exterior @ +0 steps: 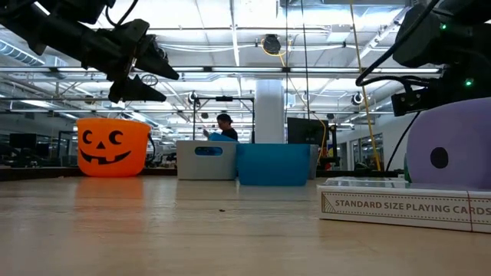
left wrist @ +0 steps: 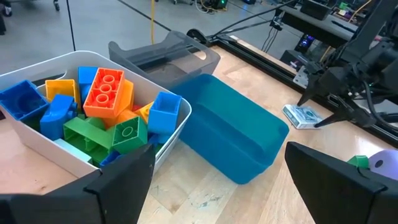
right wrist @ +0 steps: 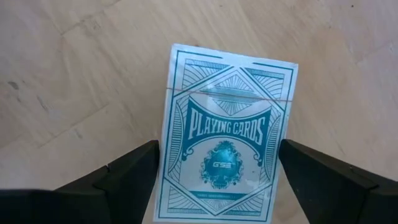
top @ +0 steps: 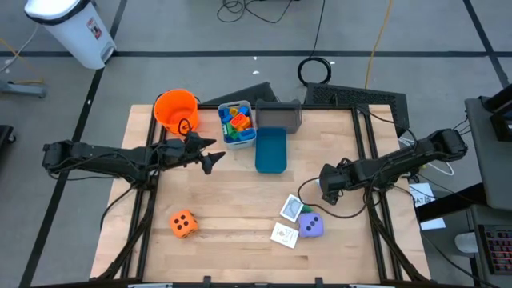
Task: Pick & Place Toys
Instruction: Put the white and blue deck of cards into the black bin
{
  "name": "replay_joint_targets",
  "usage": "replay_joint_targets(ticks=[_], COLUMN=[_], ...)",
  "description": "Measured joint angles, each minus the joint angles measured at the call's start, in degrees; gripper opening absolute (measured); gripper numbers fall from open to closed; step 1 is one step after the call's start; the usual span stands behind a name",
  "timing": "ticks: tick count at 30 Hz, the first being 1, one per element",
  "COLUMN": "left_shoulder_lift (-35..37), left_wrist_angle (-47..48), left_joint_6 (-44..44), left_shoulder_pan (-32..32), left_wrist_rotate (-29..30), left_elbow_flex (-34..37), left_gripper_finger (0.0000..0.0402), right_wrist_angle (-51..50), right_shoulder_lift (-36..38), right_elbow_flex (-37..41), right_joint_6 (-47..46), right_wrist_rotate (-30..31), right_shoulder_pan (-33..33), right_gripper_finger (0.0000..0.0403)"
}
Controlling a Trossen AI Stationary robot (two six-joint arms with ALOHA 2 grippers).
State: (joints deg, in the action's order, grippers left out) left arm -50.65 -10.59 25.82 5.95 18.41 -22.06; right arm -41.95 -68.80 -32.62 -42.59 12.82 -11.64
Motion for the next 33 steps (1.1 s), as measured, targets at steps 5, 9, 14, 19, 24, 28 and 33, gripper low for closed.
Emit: replay_joint_targets(ticks=[5, 9, 14, 19, 24, 28, 33], left_shoulder_lift=[0.0, 0.02, 0.0, 0.0, -0.63, -2.44, -5.93], left_wrist_angle=[0.04, 0.04, 0.09, 0.11, -0.05, -0.08, -0.94], left_joint_6=[0.0, 0.0, -0.01, 0.0, 0.0, 0.34, 1.15], left_shoulder_pan=[-0.08, -0.08, -0.1, -0.08, -0.08, -0.08, -0.08], left_wrist_rotate=[-0.02, -0.02, -0.04, -0.04, -0.02, -0.02, -0.04], left_elbow_flex=[0.0, 0.0, 0.0, 0.0, -0.04, -0.07, -0.07], left_gripper_finger=[0.0365, 0.0365, 0.0365, 0.0365, 0.0365, 0.0365, 0.0365], right_wrist_angle=[0.3, 0.16, 4.03, 5.66, 5.85, 5.86, 7.26], right_shoulder_lift=[-0.54, -0.63, -0.55, -0.58, -0.53, -0.52, -0.39], right_elbow_flex=[0.05, 0.33, 3.63, 6.54, 8.5, 9.25, 9.55], right_joint_6=[0.0, 0.3, 1.54, 1.67, 1.32, 1.75, 1.96], right_wrist_rotate=[0.07, 2.37, 3.79, 1.93, 0.54, 2.44, 4.08], right_shoulder_pan=[-0.02, 0.0, 1.8, 3.78, 5.64, 6.27, 6.36], right_gripper_finger=[0.0325, 0.0325, 0.0325, 0.0325, 0.0325, 0.0325, 0.0323])
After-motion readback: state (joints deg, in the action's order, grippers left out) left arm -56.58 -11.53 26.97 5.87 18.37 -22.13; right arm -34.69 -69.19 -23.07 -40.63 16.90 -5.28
